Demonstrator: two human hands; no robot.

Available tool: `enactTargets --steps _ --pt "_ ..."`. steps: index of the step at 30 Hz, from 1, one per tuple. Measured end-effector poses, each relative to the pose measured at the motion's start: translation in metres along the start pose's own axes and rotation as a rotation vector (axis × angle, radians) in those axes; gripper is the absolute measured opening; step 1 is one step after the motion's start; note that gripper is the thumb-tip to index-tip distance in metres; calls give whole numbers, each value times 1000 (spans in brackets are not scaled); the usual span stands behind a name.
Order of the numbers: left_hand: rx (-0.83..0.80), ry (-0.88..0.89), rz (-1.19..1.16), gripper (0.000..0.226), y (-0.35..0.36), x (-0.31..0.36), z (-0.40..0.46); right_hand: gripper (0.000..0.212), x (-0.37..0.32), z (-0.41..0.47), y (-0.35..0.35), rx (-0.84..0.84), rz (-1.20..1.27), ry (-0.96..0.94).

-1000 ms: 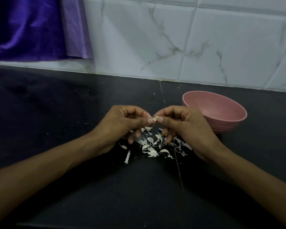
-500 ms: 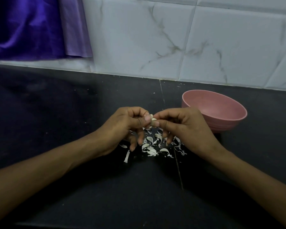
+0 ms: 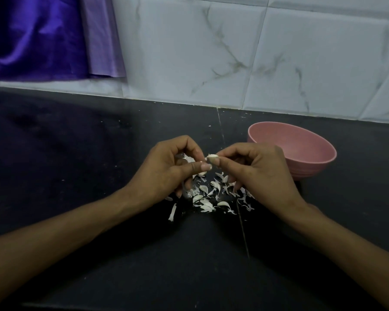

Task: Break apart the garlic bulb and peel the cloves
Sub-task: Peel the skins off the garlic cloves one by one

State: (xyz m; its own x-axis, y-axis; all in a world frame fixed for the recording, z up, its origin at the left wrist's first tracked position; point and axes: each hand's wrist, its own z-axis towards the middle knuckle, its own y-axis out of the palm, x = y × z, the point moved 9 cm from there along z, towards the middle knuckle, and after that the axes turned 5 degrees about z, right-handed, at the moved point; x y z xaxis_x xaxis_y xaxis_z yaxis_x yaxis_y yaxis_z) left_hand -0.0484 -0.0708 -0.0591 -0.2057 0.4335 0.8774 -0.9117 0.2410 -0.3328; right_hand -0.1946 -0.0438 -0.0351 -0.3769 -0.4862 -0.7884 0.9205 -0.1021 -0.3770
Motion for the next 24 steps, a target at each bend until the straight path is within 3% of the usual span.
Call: enactTargets --steps 3,8,13,19,24 --pt "47 10 -18 24 -7 0 2 3 0 1 0 3 -1 1" --pt "56 2 -6 8 -8 -1 1 4 5 1 -1 5 48 32" --pt "61 -42 -63 18 -7 0 0 7 13 2 3 -18 132 92" --pt "80 -76 -96 9 -9 -3 1 11 19 -3 14 -100 267 174" --pt "95 -39 29 11 -11 -1 -1 16 16 -1 12 -86 237 157"
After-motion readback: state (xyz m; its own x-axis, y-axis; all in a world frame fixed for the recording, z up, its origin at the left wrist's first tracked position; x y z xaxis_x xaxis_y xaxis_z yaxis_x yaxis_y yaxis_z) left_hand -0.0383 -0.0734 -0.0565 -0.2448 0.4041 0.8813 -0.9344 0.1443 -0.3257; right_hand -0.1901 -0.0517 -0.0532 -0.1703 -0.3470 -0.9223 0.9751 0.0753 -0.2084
